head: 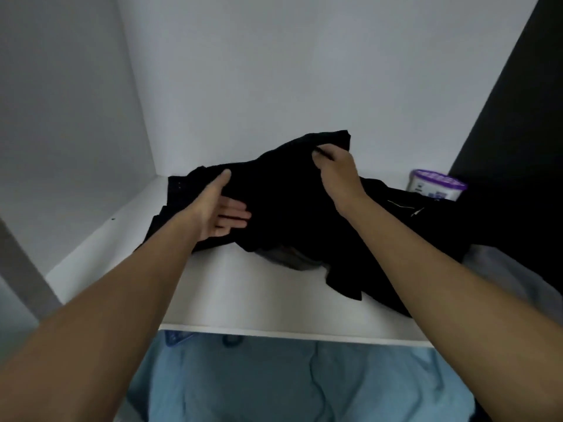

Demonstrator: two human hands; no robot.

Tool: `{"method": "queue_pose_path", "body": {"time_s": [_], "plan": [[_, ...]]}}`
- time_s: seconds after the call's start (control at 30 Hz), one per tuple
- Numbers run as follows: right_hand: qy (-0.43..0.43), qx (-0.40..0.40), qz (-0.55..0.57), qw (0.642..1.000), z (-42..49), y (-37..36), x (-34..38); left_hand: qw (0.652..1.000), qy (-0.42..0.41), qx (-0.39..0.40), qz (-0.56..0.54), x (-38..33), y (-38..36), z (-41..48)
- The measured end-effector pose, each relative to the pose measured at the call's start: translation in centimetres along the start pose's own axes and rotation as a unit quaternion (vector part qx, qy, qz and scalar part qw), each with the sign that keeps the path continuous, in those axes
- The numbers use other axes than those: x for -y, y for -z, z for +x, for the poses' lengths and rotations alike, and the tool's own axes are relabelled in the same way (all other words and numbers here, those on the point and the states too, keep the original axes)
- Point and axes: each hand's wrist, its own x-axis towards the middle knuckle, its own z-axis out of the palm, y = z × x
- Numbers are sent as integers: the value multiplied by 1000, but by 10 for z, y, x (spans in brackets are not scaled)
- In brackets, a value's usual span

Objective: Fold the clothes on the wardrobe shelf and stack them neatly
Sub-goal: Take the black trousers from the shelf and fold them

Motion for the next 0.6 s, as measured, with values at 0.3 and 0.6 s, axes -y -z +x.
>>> {"method": "queue_pose_path", "body": {"time_s": [0.3,0.6], "plan": [[58,308,-353,881,-156,-64,16,995,27,41,-91,9,8,-29],[-85,-13,-220,972,-133,-51,52,988,-144,21,-49,64,30,-96]]}}
